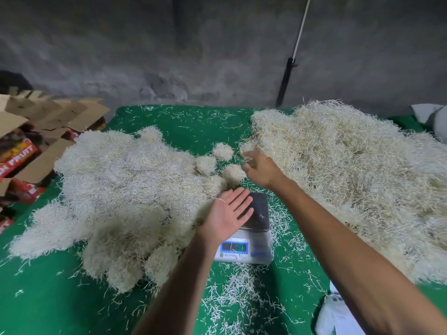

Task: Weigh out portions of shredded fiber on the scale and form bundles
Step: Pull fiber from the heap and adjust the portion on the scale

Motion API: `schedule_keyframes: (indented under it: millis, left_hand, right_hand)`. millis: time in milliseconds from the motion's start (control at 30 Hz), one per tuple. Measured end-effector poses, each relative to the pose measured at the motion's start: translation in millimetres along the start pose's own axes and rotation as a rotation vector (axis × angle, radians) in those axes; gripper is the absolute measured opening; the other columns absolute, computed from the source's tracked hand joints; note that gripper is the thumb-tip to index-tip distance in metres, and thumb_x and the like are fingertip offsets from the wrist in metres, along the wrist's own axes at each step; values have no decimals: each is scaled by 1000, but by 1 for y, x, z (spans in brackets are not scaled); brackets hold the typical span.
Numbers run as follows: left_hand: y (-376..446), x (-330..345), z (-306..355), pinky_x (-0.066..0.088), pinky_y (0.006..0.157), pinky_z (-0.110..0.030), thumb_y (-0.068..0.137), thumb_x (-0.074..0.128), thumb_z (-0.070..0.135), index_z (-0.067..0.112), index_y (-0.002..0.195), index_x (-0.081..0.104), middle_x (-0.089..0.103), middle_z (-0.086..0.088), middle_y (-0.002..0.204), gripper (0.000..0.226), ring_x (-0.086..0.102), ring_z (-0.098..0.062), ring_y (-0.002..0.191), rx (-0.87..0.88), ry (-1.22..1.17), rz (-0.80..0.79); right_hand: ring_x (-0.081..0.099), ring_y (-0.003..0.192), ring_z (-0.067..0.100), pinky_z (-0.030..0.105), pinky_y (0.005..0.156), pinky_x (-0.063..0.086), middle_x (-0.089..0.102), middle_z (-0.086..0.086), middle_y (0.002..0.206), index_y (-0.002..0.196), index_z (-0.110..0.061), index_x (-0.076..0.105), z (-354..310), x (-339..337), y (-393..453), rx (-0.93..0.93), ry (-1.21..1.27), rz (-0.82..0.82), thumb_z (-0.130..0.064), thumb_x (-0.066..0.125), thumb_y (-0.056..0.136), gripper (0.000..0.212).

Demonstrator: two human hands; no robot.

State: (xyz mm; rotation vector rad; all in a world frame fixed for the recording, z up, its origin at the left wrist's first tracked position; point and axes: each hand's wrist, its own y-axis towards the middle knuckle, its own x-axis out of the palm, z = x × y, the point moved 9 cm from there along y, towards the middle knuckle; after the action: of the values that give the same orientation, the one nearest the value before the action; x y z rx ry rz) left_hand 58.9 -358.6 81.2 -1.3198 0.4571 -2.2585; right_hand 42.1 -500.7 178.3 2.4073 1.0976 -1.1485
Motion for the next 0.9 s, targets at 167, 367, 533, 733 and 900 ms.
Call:
schedule_keyframes:
  millis: [167,367,533,733,900]
  left_hand:
    - [33,26,-38,53,96,-45,105,49,29,9,128,64,71,-11,125,34,63,-25,119,-63,120,10]
    - [85,59,-107,51,102,-47,102,56,27,12,131,62,66,-9,134,34,59,-26,125,-199,234,-39]
    - [133,72,-155,51,94,-63,97,62,43,25,138,57,56,-8,143,46,55,-31,128,-291,464,-47]
    - [183,57,-183,61,80,-48,83,69,62,24,121,63,71,-6,108,54,70,-26,98,-363,549,52]
    - [193,34,-157,55,91,-38,102,51,37,15,122,60,63,-2,108,31,61,-17,92,-148,791,340]
  right_hand:
    - [67,108,28,36,97,48,67,19,129,150,-12,45,92,8,-31,163,58,-2,-34,52,107,49]
    - [40,145,35,56,120,31,35,15,163,156,-23,38,237,-13,-59,322,-323,124,-56,53,101,66]
    - [11,155,43,63,121,16,4,15,171,161,-29,16,325,13,-79,480,-464,-3,-51,50,103,71]
    - [56,64,-11,25,74,57,71,6,122,143,-20,57,283,35,-72,143,142,107,-50,44,103,51]
    - [68,86,9,29,73,54,72,1,105,138,-22,58,292,-35,-51,196,150,527,-46,41,109,42]
